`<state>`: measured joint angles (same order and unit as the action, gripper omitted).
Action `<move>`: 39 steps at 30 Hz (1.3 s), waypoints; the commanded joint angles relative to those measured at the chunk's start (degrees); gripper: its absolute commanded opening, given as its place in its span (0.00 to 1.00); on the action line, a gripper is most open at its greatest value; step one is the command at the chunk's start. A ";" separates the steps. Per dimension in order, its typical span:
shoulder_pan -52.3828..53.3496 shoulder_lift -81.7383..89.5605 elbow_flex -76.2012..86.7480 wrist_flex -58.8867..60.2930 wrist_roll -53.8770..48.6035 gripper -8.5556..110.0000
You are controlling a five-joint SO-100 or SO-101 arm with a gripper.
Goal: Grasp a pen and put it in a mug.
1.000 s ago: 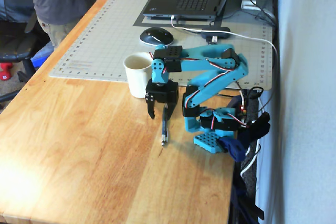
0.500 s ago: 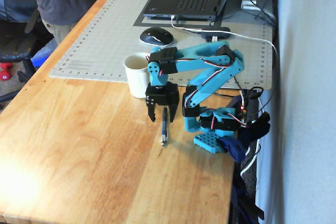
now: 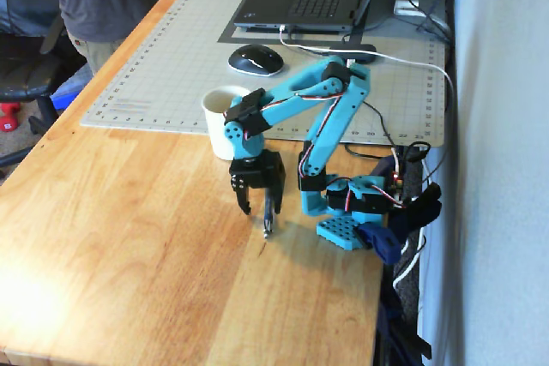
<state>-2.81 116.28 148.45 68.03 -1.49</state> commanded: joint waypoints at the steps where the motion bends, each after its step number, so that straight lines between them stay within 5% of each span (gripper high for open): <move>1: -0.88 -3.25 -3.52 -5.10 -0.18 0.26; 39: -1.05 -7.91 -4.22 -7.73 -0.70 0.18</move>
<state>-2.90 109.86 144.76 62.75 -1.58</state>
